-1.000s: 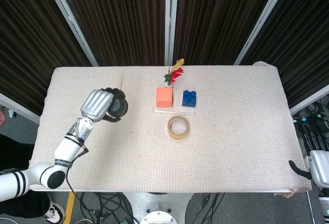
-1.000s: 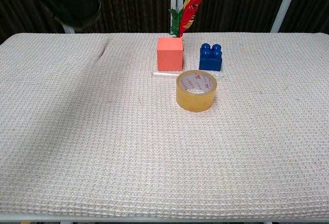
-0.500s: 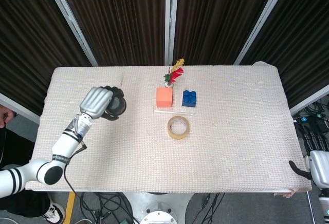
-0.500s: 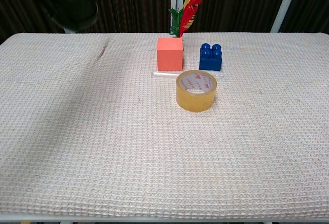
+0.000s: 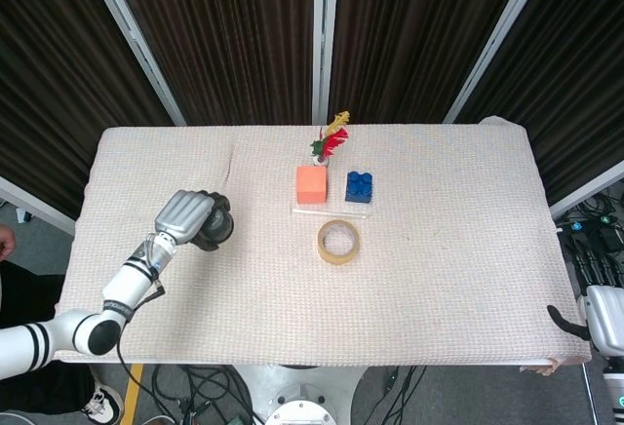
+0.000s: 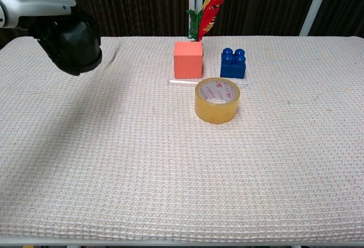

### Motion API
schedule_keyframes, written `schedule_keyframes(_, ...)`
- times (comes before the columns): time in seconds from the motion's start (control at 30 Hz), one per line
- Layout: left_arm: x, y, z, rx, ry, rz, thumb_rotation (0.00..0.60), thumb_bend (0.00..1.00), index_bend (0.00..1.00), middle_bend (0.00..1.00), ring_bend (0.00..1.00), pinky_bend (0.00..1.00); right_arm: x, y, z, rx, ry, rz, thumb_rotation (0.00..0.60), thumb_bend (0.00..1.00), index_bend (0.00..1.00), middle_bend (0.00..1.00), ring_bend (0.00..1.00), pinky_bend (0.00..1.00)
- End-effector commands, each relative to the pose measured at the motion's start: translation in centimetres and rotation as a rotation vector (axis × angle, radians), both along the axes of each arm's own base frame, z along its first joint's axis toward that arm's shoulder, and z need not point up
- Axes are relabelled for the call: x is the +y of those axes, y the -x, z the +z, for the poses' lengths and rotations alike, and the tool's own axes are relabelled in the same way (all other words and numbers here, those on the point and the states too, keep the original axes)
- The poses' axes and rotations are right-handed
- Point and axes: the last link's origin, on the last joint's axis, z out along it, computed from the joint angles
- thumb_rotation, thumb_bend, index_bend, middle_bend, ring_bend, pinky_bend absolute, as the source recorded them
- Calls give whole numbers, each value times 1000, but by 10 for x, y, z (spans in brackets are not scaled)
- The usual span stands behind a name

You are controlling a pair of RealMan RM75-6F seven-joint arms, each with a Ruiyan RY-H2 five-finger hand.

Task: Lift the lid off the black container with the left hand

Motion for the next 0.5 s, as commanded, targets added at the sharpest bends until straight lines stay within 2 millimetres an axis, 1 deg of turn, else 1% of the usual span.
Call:
schedule_keyframes(0.03, 6, 3, 17, 3, -94, -1, 600, 160, 477, 539, 352, 438, 0, 1, 0, -1, -1, -1, 600, 133, 0, 0, 0, 0)
schedule_keyframes(0.1, 8, 4, 20, -3, -110, 2, 600, 160, 477, 539, 352, 438, 0, 1, 0, -2, 3, -1, 600, 133, 0, 0, 0, 0)
schedule_keyframes(0.17, 8, 2, 18, -14, -107, -1, 600, 160, 477, 539, 352, 438, -1, 1, 1, -1, 7, -1, 600, 133, 0, 0, 0, 0)
schedule_keyframes(0.23, 4, -6, 9, -25, -76, -28, 600, 160, 477, 539, 352, 438, -1, 1, 1, -1, 6, -3, 600, 133, 0, 0, 0, 0)
schedule_keyframes(0.3, -4, -20, -8, -28, -15, -76, 600, 160, 477, 539, 352, 438, -1, 2, -1, 1, 1, -6, 600, 133, 0, 0, 0, 0)
schedule_keyframes(0.33, -7, -29, -16, -33, 16, -101, 600, 160, 477, 539, 352, 438, -1, 2, -1, 3, -2, -7, 600, 133, 0, 0, 0, 0)
schedule_keyframes(0.4, -20, -56, -37, -72, 104, -163, 600, 160, 477, 539, 351, 438, -1, 2, -3, 5, -6, -8, 600, 133, 0, 0, 0, 0)
schedule_keyframes(0.5, -45, -99, -56, -128, 215, -281, 600, 160, 476, 539, 352, 438, -2, 2, -5, 5, -12, -12, 600, 133, 0, 0, 0, 0)
